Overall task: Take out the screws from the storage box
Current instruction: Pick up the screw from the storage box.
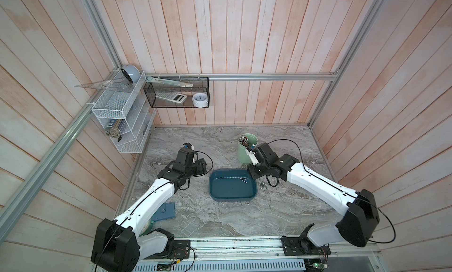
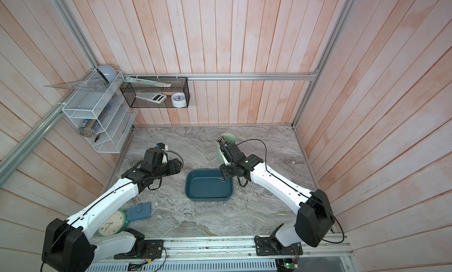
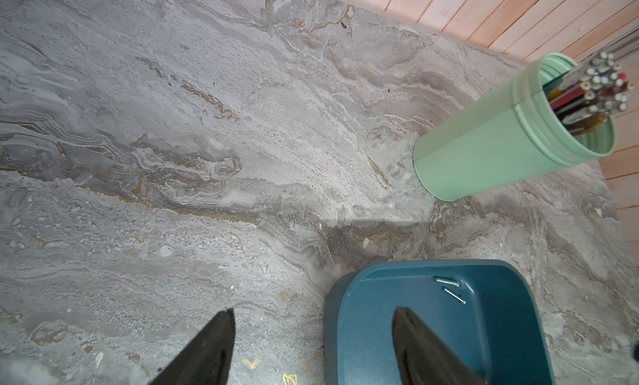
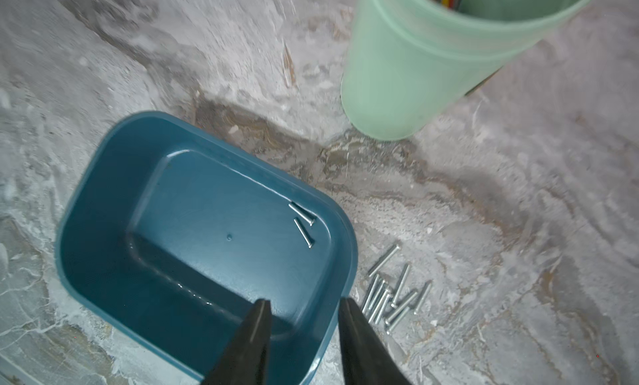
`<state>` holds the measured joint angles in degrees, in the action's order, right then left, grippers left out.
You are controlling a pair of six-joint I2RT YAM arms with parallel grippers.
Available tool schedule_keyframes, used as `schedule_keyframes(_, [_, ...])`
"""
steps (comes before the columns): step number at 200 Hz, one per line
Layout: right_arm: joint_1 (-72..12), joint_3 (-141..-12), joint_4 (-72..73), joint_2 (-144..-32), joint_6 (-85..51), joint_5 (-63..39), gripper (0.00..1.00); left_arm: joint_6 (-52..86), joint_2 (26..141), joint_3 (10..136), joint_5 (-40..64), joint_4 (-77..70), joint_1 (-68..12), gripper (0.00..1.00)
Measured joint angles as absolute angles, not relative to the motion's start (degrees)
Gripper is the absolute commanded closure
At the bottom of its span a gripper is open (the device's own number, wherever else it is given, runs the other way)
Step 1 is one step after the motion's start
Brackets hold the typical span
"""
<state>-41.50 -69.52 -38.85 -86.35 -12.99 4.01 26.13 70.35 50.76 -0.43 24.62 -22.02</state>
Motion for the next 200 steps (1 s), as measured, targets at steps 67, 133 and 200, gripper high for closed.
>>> schedule_keyframes(67, [-42.7,-81.1,-50.0,-103.4,-9.7,4.2,0.77,26.1,71.4,50.8,1.1,24.6,-22.0,0.23])
schedule_keyframes(133, [-46.0,-82.1,-50.7,-109.4,-8.4,4.2,0.73,26.1,71.7,50.8,1.1,24.6,-22.0,0.23])
schedule_keyframes(200, [-45.4,-81.9,-49.1,-111.6,-8.5,5.0,0.72,26.1,71.7,50.8,1.1,24.6,-22.0,0.23])
